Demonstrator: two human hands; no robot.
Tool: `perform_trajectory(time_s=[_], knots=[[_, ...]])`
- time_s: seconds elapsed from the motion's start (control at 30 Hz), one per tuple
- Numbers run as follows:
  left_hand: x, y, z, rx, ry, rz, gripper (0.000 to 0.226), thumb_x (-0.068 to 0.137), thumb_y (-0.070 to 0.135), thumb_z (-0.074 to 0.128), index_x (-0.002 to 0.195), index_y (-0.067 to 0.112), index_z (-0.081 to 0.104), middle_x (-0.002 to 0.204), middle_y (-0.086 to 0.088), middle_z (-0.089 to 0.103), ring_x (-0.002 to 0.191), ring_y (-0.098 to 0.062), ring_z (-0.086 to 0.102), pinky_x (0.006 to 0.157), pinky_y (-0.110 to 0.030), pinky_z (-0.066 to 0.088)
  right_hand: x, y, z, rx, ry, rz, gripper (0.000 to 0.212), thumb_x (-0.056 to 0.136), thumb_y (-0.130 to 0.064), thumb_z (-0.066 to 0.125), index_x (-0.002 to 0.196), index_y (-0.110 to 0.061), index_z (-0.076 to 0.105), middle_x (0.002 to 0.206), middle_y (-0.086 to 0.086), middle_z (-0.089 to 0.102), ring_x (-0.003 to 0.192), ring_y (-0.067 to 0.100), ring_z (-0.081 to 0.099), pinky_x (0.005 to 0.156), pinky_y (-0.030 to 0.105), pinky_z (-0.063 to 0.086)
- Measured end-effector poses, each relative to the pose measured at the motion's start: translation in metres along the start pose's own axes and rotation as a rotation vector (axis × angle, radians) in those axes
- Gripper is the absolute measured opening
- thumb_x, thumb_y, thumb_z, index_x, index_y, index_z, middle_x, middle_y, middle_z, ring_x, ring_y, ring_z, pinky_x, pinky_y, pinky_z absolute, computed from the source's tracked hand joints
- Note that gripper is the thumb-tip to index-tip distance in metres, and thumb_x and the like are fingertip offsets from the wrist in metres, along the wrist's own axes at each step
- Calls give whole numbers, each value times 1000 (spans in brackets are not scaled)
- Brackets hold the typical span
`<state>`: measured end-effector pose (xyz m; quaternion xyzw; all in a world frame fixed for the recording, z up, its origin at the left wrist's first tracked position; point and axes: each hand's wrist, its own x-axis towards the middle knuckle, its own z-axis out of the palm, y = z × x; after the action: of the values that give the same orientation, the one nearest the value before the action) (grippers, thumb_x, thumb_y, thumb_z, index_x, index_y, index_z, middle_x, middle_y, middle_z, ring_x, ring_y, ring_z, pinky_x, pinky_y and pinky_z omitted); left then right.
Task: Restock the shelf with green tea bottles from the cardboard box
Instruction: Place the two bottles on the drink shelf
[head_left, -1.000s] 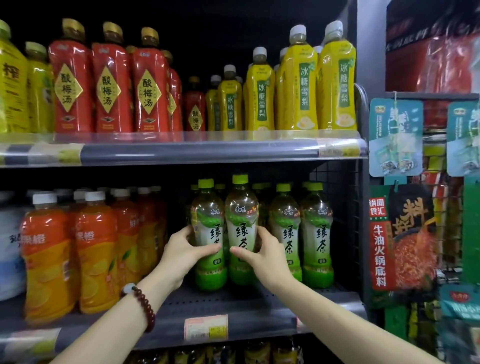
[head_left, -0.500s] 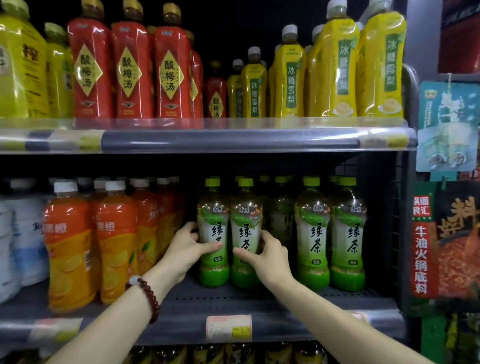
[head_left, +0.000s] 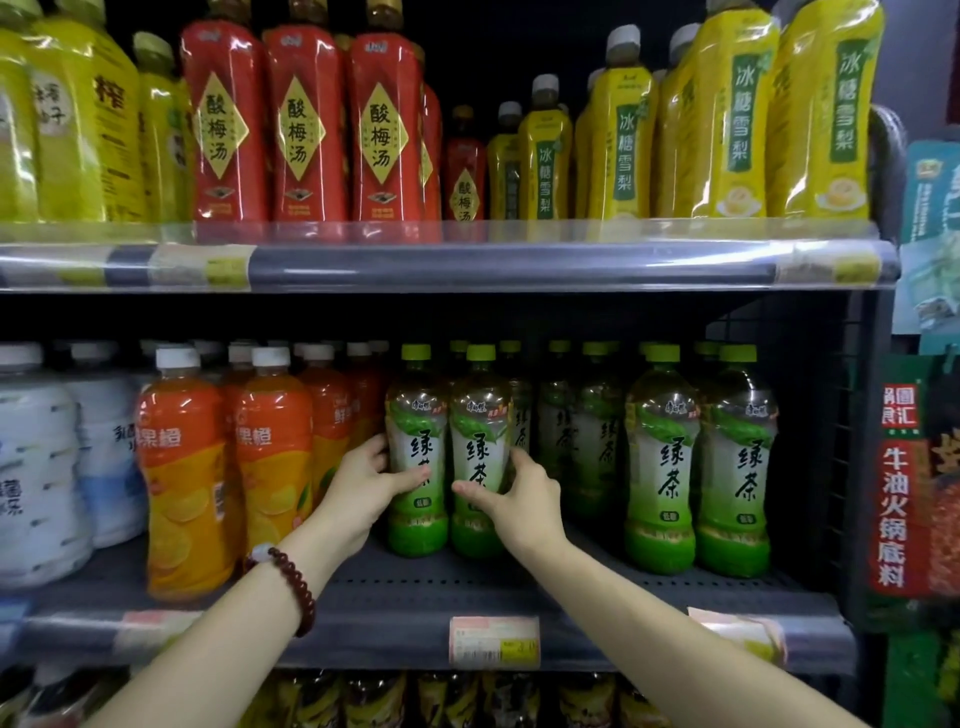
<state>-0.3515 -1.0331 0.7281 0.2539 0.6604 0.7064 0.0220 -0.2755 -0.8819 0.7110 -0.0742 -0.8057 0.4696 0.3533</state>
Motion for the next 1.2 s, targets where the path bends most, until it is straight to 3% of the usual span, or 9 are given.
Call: perform_trajectory(time_s=[0.23, 0.53, 0.7, 0.83, 0.93, 1.07, 1.2], knots=[[2, -6, -11, 72, 29, -11, 63, 76, 9, 75, 133, 15, 49, 126, -2, 56, 119, -22, 54, 103, -42, 45, 0, -1, 11, -18, 16, 16, 60, 72, -36, 81, 120, -10, 57, 110, 4, 70, 100, 17, 66, 82, 25, 53], [-3, -11, -12, 189, 93, -4, 74, 76, 19, 76, 141, 15, 41, 141, -9, 48, 127, -23, 48, 105, -40, 42, -4, -3, 12, -68, -4, 32, 65, 73, -41, 79, 125, -9, 54, 116, 6, 67, 109, 22, 63, 88, 29, 52], [-16, -5, -6, 621, 155, 124, 63, 79, 23, 73, 135, 13, 46, 131, -11, 58, 117, -28, 57, 100, -41, 48, -6, -9, 7, -98, -72, 75, 78, 75, -39, 78, 138, -8, 43, 130, 9, 61, 121, 25, 57, 98, 33, 49], [-27, 3, -9, 935, 209, 208, 54, 81, 23, 71, 129, 6, 51, 119, -16, 62, 103, -28, 63, 86, -35, 53, -9, -14, -3, -169, -130, 99, 61, 80, -24, 76, 132, -7, 48, 128, 10, 61, 118, 24, 58, 90, 26, 45], [-39, 11, -11, 1047, 277, 303, 30, 85, 21, 65, 113, 9, 63, 111, -12, 61, 92, -24, 62, 71, -24, 46, -13, -16, -17, -270, -153, 107, 61, 82, -21, 74, 135, -7, 48, 129, 13, 60, 119, 27, 57, 94, 29, 46], [-51, 24, 2, 1066, 193, 371, 24, 85, 24, 66, 106, 14, 67, 110, -7, 63, 94, -21, 62, 71, -24, 45, -19, -19, -45, -418, -190, 57, 51, 82, -22, 74, 127, -8, 56, 119, 13, 66, 111, 26, 61, 92, 30, 47], [-52, 30, 32, 1002, 18, 403, 27, 84, 27, 67, 109, 18, 66, 116, -6, 64, 98, -20, 63, 80, -30, 52, -29, -23, -75, -526, -191, 50, 44, 81, -20, 75, 121, -6, 62, 110, 12, 70, 104, 25, 65, 90, 28, 48]])
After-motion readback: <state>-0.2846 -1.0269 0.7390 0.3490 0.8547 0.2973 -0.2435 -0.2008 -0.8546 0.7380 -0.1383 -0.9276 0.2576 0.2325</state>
